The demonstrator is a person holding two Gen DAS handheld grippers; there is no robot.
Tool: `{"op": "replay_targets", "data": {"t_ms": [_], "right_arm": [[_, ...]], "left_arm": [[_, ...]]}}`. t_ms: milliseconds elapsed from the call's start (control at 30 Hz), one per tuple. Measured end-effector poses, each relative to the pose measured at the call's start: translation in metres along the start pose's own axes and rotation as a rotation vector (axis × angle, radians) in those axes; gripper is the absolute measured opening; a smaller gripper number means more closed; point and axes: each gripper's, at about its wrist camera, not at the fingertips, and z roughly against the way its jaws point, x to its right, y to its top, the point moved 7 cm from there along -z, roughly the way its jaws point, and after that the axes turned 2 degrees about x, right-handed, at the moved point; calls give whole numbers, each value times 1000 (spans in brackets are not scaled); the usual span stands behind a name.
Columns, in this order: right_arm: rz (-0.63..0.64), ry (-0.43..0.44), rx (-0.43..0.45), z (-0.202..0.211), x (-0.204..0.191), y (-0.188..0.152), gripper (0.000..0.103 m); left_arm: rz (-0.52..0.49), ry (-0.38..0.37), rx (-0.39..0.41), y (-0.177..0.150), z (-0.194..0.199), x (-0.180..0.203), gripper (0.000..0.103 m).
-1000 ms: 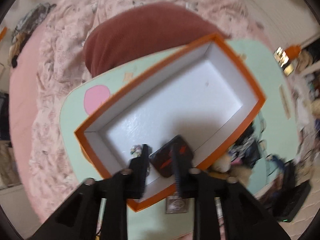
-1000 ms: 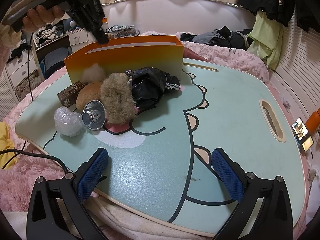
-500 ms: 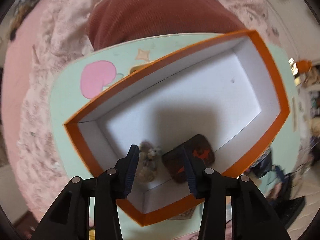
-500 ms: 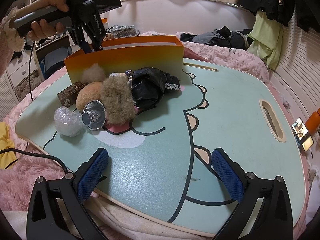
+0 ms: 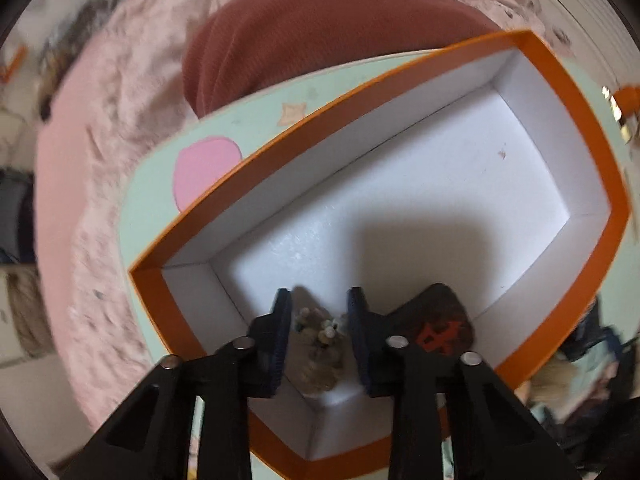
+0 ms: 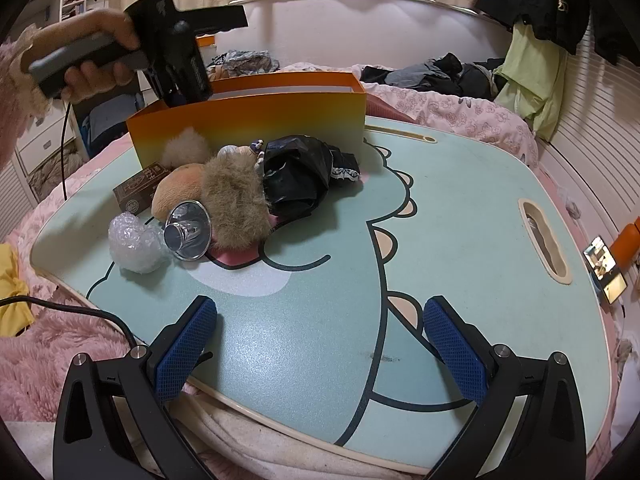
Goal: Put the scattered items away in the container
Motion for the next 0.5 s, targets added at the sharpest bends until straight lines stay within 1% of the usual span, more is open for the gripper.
{"op": "replay_targets", "data": {"t_ms": [33,67,100,133,233,367,467,500], "right_arm": [[-1,0,1,0,0,0,103],[-1,0,1,0,0,0,103],[-1,0,1,0,0,0,103],[0,0,0,0,0,0,103],[-2,0,2,0,0,0,103],[-1,0,2,0,0,0,103],[-2,0,3,0,0,0,103],[-2,0,2,0,1,0,103]], "left_arm": [[-3,-32,-14,-3,-2,4,0],[-10,-38,-6,-5,-1,6,0],[-22,-29,15,-4,1,8,0],[-21,-39,23,-3,2,8,0],[13,-99,56,0,11,8,0],[41,-197,143,2,40,2,0],[45,-279,225,-8,69,-2,0],[52,-289,264,-13,80,-5,1]]}}
